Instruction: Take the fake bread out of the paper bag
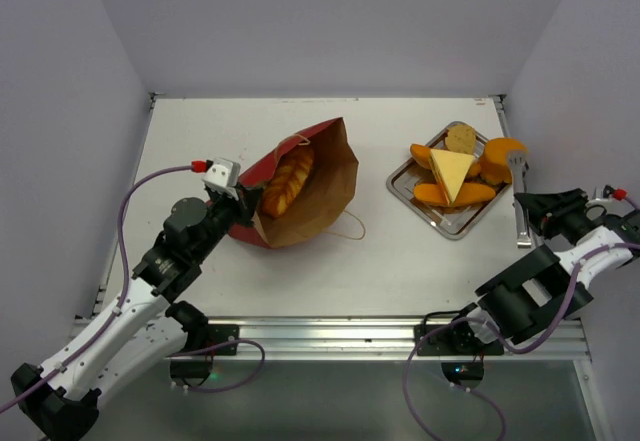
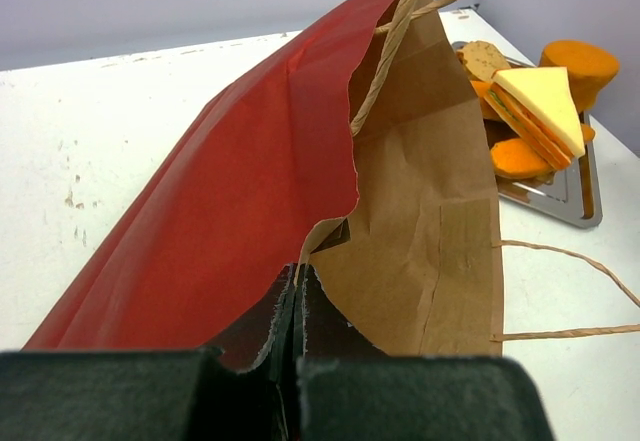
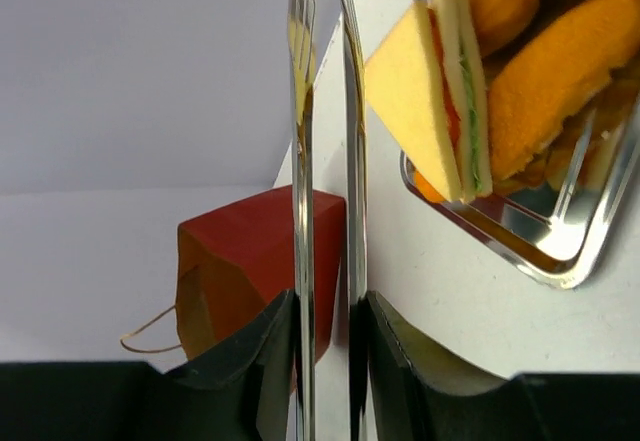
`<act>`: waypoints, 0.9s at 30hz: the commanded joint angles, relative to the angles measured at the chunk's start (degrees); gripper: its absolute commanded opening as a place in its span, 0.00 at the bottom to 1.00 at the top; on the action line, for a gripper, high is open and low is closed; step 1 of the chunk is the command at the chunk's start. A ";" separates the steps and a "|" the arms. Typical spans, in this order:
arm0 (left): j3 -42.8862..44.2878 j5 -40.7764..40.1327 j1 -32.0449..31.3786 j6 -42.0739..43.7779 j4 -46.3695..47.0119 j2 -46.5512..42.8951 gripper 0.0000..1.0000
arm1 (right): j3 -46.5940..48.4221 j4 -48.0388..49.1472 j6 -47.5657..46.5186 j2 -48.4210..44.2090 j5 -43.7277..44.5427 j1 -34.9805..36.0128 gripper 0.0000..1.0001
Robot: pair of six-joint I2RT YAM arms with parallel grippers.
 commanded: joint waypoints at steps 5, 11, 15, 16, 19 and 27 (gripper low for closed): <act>3.58 2.44 0.45 1.54 2.38 1.53 0.00 | 11.02 -18.87 -24.97 -0.30 -4.55 13.25 0.29; 3.50 3.23 0.45 1.54 2.21 2.67 0.00 | 16.29 -13.78 -26.47 -7.68 -3.49 21.86 0.26; 2.80 4.11 0.36 1.19 3.00 3.99 0.00 | 17.62 -2.81 -22.44 -14.71 -2.96 27.05 0.25; 2.53 4.20 0.45 1.10 3.00 4.26 0.00 | 17.97 -1.31 -21.56 -17.07 -2.35 29.58 0.25; 2.18 4.64 0.45 0.75 5.63 5.14 0.00 | 19.46 0.47 -23.21 -19.46 0.98 35.82 0.25; 2.18 5.78 0.36 0.31 8.01 7.16 0.00 | 23.50 -5.59 -30.58 -16.31 17.22 56.13 0.24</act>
